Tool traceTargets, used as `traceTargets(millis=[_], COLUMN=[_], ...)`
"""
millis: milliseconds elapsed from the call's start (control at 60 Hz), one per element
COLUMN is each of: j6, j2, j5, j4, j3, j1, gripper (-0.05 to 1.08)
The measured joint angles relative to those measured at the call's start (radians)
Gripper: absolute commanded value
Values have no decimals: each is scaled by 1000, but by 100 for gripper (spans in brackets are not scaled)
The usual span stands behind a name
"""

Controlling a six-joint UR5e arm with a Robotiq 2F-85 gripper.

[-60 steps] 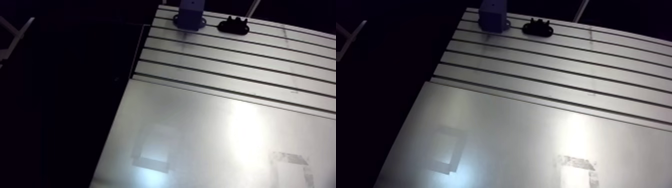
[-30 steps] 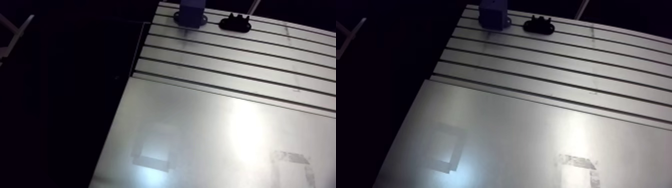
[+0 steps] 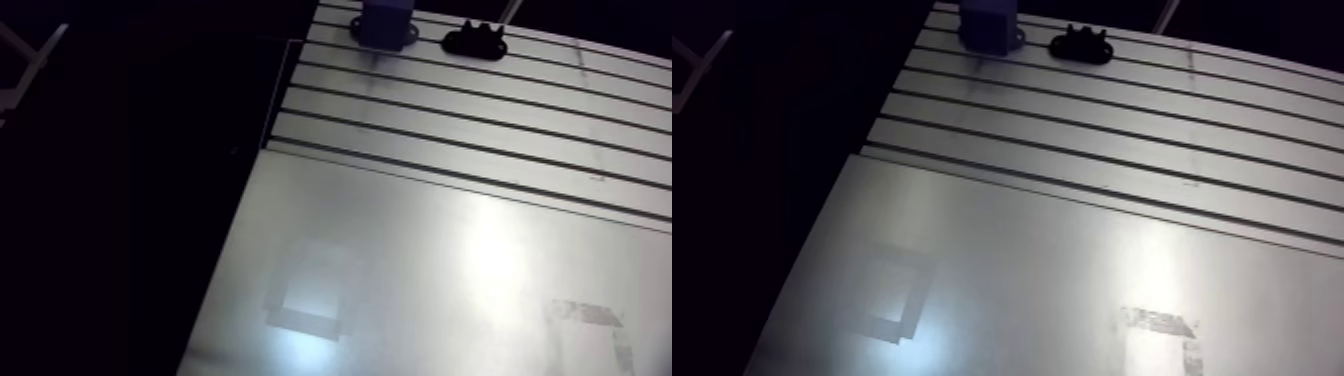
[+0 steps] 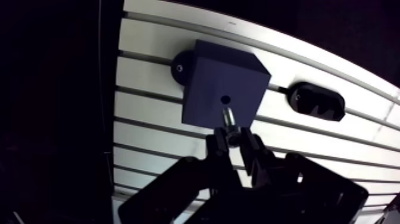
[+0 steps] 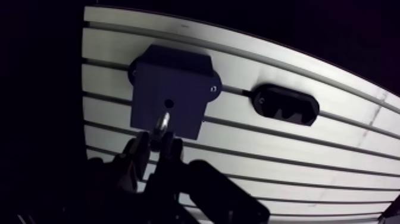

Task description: Pick up the M10 bolt and insert it into the hole until fully seated.

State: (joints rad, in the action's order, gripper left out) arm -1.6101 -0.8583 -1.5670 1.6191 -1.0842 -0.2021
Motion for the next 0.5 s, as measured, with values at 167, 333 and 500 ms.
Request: traceTargets(millis=[167,333,500], j6=[-1,-1,-1], j2=[6,12,16], j5=[0,-1,-1], j4=[1,1,0], j3=[3,9,15], j1=[-1,-2,-3], gripper=[108,108,108])
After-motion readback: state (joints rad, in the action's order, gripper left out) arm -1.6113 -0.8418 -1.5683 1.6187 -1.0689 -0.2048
